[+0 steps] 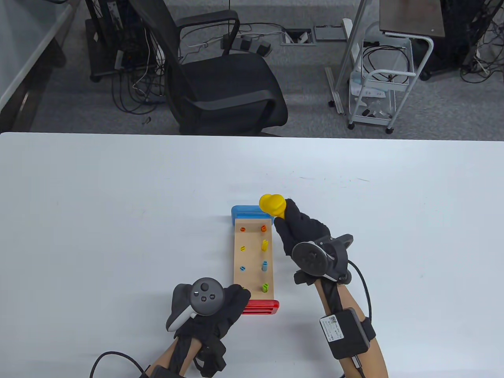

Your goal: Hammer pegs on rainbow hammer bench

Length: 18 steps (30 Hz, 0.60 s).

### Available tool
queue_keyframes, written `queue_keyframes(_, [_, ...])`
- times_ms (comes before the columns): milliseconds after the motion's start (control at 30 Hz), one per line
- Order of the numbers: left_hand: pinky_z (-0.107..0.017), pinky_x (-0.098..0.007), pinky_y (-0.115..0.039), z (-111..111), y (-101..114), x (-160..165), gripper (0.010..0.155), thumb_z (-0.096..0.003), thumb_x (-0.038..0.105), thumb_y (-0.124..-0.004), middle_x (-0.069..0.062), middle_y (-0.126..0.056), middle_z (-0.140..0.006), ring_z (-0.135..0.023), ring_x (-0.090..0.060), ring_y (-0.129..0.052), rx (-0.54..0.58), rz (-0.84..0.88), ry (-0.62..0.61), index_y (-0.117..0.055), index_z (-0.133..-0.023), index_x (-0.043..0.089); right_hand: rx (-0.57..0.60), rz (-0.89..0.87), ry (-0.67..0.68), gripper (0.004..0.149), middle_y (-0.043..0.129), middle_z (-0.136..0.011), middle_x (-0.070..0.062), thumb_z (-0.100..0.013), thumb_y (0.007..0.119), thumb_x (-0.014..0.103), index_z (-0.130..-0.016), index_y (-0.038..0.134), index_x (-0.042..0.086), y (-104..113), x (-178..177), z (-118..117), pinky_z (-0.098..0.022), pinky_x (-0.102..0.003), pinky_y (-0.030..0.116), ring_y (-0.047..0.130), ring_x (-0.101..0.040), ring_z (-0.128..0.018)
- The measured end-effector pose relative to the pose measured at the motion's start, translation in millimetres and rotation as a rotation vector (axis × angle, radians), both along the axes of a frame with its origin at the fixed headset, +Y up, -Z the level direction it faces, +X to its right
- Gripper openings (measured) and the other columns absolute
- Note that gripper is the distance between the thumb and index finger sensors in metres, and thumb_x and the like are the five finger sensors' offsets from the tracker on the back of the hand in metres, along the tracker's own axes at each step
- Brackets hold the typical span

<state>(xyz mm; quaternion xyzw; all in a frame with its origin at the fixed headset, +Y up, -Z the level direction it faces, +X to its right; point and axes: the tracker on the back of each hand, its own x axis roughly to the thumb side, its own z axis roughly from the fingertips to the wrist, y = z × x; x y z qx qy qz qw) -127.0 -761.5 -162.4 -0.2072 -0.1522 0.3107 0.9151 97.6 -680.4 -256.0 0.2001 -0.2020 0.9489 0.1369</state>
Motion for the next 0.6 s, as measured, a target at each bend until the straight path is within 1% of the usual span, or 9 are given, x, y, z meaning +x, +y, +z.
queue_keyframes(67, [-0.053,-0.061,-0.081,0.0,0.1,0.0,0.055,-0.0601,0.063,-0.037,-0.034,-0.082,-0.101,-0.077,-0.058,-0.091,0.0,-0.001,0.0,-0.069,-0.088,0.027,-0.247,0.283,0.036,0.062,0.1,-0.058,-0.019,-0.062,0.054,0.038,-0.104,0.07,-0.005,-31.7,-17.0,-10.1,-0.021,-0.042,0.085,0.096,-0.033,-0.03])
queue_keyframes(100, [-0.053,-0.061,-0.081,0.1,0.1,0.1,0.055,-0.0601,0.063,-0.036,-0.034,-0.082,-0.101,-0.077,-0.058,-0.091,0.001,-0.001,0.001,-0.069,-0.088,0.027,-0.385,0.467,-0.09,0.064,0.095,-0.068,-0.007,-0.061,0.042,0.044,-0.109,0.056,0.004,-30.6,-17.3,-7.8,-0.029,-0.033,0.089,0.098,-0.022,-0.039])
queue_keyframes(167, [-0.053,-0.061,-0.081,0.0,0.4,-0.1,0.055,-0.0602,0.063,-0.036,-0.034,-0.082,-0.101,-0.077,-0.058,-0.091,0.001,-0.003,0.0,-0.069,-0.088,0.027,-0.18,0.285,0.025,0.062,0.099,-0.058,-0.014,-0.062,0.05,0.04,-0.104,0.069,-0.002,-16.8,-17.1,-6.7,-0.021,-0.038,0.086,0.097,-0.028,-0.029])
queue_keyframes(300, [-0.053,-0.061,-0.08,0.1,0.8,-0.1,0.055,-0.0602,0.063,-0.036,-0.034,-0.082,-0.101,-0.077,-0.058,-0.091,-0.002,-0.002,-0.001,-0.069,-0.088,0.027,0.006,0.013,0.0,0.063,0.098,-0.06,-0.014,-0.062,0.049,0.041,-0.105,0.066,-0.001,10.4,-4.1,2.7,-0.023,-0.038,0.085,0.096,-0.028,-0.032])
queue_keyframes(400, [-0.053,-0.061,-0.08,0.1,1.0,0.0,0.055,-0.0601,0.063,-0.036,-0.034,-0.082,-0.101,-0.077,-0.058,-0.091,-0.001,-0.001,0.0,-0.069,-0.088,0.027,-0.063,0.122,-0.005,0.063,0.098,-0.06,-0.015,-0.062,0.05,0.04,-0.105,0.066,-0.002,-12.1,-8.1,-3.0,-0.023,-0.04,0.085,0.096,-0.03,-0.031])
queue_keyframes(433, [-0.053,-0.061,-0.08,0.0,1.0,0.0,0.055,-0.0601,0.063,-0.036,-0.034,-0.082,-0.101,-0.077,-0.058,-0.091,-0.001,-0.002,-0.001,-0.069,-0.088,0.027,-0.203,0.306,0.017,0.062,0.099,-0.057,-0.018,-0.062,0.053,0.039,-0.104,0.07,-0.003,-33.0,-16.7,-8.6,-0.021,-0.042,0.084,0.096,-0.032,-0.029])
queue_keyframes(467, [-0.053,-0.061,-0.08,0.1,1.0,-0.1,0.055,-0.0601,0.063,-0.036,-0.034,-0.082,-0.101,-0.077,-0.058,-0.091,-0.001,-0.002,-0.001,-0.069,-0.088,0.027,-0.318,0.477,-0.057,0.064,0.097,-0.064,-0.009,-0.061,0.044,0.043,-0.107,0.059,0.001,-40.6,-20.4,-14.5,-0.025,-0.035,0.089,0.099,-0.023,-0.034])
queue_keyframes(533, [-0.053,-0.061,-0.081,0.2,1.1,-0.1,0.055,-0.0601,0.062,-0.036,-0.034,-0.082,-0.101,-0.077,-0.058,-0.091,0.002,-0.004,0.0,-0.069,-0.088,0.027,-0.132,0.319,0.015,0.062,0.101,-0.055,-0.015,-0.061,0.053,0.04,-0.102,0.072,-0.002,-24.1,-15.5,-7.9,-0.019,-0.04,0.085,0.097,-0.028,-0.027])
queue_keyframes(600, [-0.053,-0.061,-0.081,-0.2,1.1,-0.2,0.055,-0.0601,0.063,-0.036,-0.034,-0.082,-0.101,-0.077,-0.058,-0.091,-0.001,-0.002,-0.001,-0.069,-0.088,0.027,-0.103,0.206,-0.022,0.063,0.098,-0.059,-0.013,-0.062,0.049,0.042,-0.105,0.067,0.0,-7.7,-8.2,-3.2,-0.023,-0.039,0.085,0.096,-0.027,-0.031])
